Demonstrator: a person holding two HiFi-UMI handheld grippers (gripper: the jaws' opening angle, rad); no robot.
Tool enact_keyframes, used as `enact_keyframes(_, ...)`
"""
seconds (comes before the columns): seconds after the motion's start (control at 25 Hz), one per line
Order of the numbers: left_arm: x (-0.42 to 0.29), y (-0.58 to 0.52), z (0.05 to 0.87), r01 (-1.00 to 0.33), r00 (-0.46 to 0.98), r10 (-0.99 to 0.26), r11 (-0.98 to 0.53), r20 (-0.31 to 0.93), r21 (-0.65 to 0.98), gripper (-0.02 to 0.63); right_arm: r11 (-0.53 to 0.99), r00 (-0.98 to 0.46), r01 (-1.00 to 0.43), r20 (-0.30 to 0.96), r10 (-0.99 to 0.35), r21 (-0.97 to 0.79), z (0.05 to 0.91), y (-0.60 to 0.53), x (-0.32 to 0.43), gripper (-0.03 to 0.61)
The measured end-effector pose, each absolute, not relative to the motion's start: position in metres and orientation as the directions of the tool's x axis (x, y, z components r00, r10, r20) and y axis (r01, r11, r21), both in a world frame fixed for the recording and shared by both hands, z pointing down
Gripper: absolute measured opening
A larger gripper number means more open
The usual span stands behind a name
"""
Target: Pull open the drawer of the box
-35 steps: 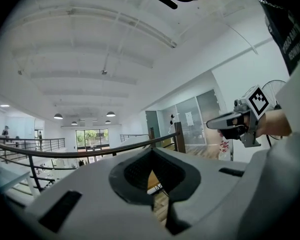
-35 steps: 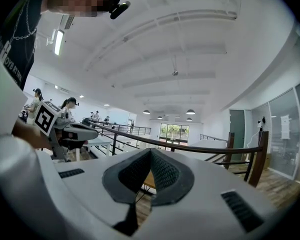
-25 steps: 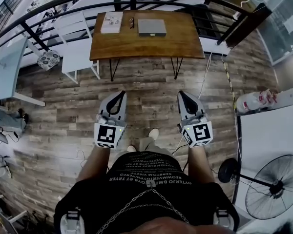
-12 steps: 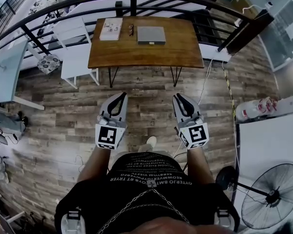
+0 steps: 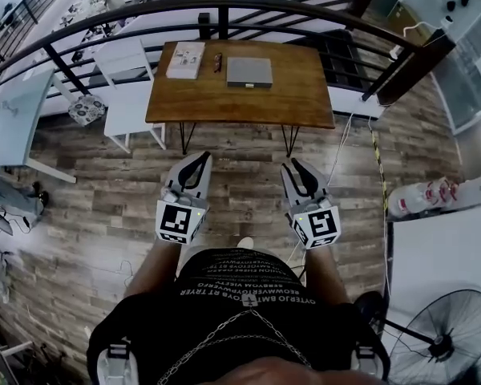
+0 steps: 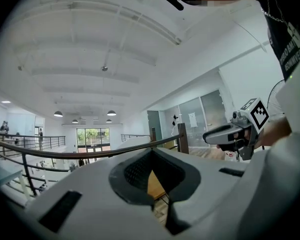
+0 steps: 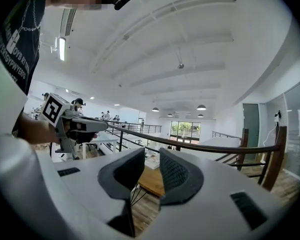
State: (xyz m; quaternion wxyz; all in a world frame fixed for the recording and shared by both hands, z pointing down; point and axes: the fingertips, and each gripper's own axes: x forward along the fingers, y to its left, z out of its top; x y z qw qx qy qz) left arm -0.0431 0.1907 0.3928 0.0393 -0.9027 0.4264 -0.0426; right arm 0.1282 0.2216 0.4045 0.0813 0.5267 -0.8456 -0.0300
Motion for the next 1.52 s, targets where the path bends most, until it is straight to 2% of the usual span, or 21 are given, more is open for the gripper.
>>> enact_keyframes(0.64, -0.007, 0.165, 0.4, -0.793, 0.592, -0.803, -0.596, 0.071, -0.129, 0.0, 0.47, -0.459, -0.879, 0.118, -0.88, 0.084, 0.42, 0.177, 0.178, 0.072)
enact_keyframes(1.08, -0.048, 0.124, 0.419, -0.776, 0.605, -0.785, -0.619, 0.136, -0.12, -0.001, 0.456, -0.444, -0.888, 0.145, -0.884, 0.065, 0.432, 0.135, 0.14, 0.072)
enact_keyframes(1.52, -0.053, 0.059, 0.412, -0.715, 0.677, -0.728, -0.685, 0.106, -0.137, -0.001, 0.453, -0.436, -0.889, 0.177, -0.882, 0.065, 0.44, 0.086, 0.108, 0.072)
